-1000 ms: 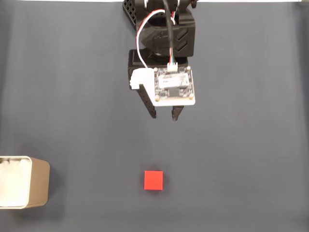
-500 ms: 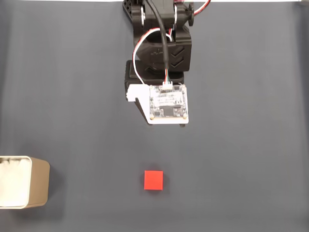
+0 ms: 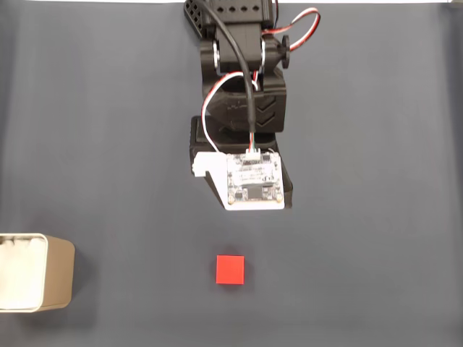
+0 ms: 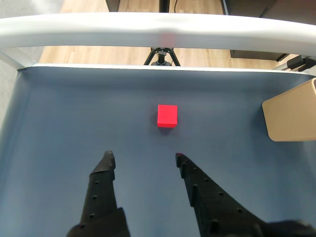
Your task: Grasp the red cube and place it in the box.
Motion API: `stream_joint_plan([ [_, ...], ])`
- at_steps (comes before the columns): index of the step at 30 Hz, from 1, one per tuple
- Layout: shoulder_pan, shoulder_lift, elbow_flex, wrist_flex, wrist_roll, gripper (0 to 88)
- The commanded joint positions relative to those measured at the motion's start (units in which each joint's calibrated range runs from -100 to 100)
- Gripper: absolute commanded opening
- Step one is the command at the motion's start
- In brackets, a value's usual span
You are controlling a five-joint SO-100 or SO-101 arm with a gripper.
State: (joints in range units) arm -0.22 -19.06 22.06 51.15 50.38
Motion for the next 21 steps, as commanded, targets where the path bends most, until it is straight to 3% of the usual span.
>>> stream_joint_plan([
  [1,1.07,0.69,-3.63,-2.38,-0.24,30.4],
  [21,3.13,10.92,-4.09,-11.56,-0.05,35.1],
])
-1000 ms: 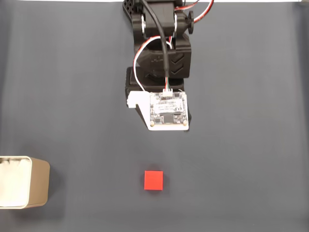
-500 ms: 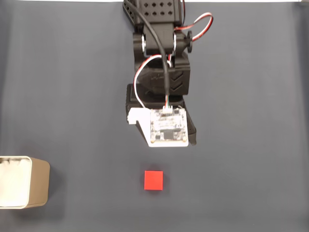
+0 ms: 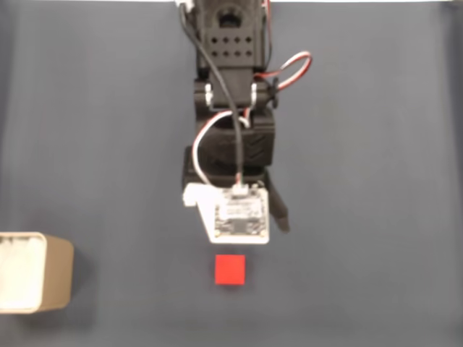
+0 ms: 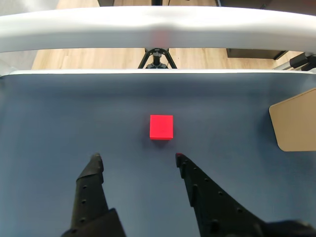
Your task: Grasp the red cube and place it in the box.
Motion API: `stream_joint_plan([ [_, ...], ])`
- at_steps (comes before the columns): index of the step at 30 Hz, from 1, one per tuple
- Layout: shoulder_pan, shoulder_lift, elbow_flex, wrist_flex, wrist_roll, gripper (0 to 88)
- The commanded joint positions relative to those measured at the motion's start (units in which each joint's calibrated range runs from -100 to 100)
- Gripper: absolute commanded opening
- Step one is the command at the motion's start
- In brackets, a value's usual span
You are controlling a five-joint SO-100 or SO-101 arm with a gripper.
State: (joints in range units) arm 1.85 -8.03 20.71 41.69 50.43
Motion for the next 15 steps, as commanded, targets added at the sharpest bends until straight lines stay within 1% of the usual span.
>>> stream_joint_plan([
  [1,1.13,0.32,-2.73,-2.59,-0.10,35.2],
  [15,1.41,6.39,-3.55,-8.16,0.29,36.4],
])
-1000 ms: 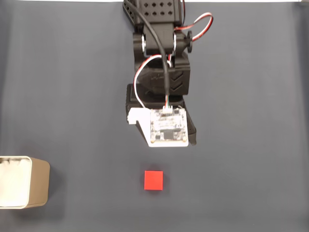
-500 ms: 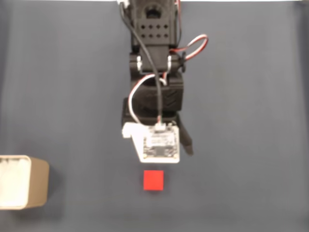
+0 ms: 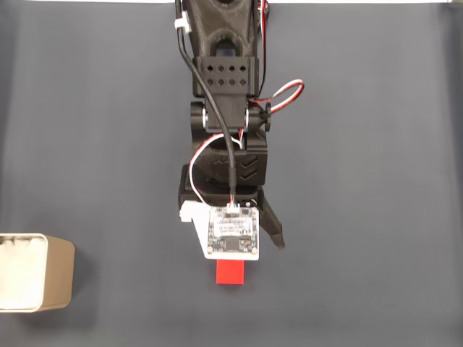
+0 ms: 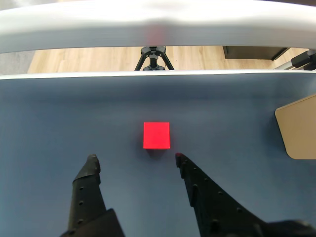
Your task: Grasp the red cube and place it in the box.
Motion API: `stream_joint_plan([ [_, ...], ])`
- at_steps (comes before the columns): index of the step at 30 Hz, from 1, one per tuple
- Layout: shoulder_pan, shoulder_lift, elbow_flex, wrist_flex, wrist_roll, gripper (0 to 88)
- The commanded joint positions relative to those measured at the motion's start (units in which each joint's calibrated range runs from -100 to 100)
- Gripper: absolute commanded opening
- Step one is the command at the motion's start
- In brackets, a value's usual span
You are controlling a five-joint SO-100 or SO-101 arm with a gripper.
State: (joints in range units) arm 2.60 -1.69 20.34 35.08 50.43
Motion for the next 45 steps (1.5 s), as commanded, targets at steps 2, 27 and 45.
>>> stream_joint_plan([
  [2,0.60,0.83,-3.65,-1.64,0.29,36.4],
  [27,0.67,11.05,-11.40,-3.69,-0.44,41.4],
  [45,0.67,16.42,-14.87,-5.00,-0.49,41.6],
])
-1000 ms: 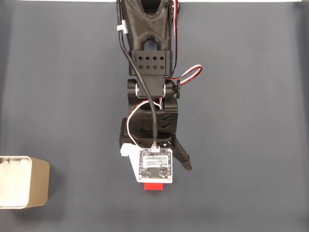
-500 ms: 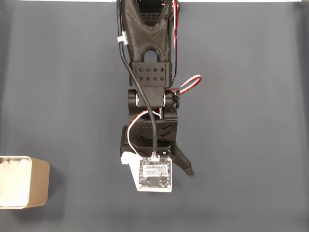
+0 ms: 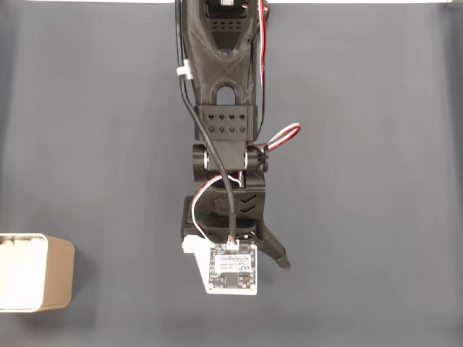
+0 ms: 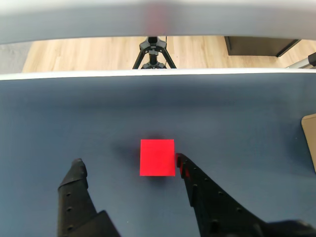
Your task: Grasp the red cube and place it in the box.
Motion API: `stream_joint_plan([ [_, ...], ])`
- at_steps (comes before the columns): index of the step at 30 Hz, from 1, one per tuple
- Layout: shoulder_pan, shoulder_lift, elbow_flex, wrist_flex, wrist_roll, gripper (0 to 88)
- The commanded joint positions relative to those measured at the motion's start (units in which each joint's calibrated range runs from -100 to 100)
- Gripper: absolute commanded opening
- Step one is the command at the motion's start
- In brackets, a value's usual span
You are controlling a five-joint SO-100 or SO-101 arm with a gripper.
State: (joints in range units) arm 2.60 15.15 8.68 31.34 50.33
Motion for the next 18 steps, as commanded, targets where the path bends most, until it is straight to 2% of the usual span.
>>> stream_joint_plan([
  [1,0.67,-0.16,-3.39,-1.34,-0.39,41.6],
  [18,0.74,2.87,-4.30,-2.00,-0.59,41.6],
])
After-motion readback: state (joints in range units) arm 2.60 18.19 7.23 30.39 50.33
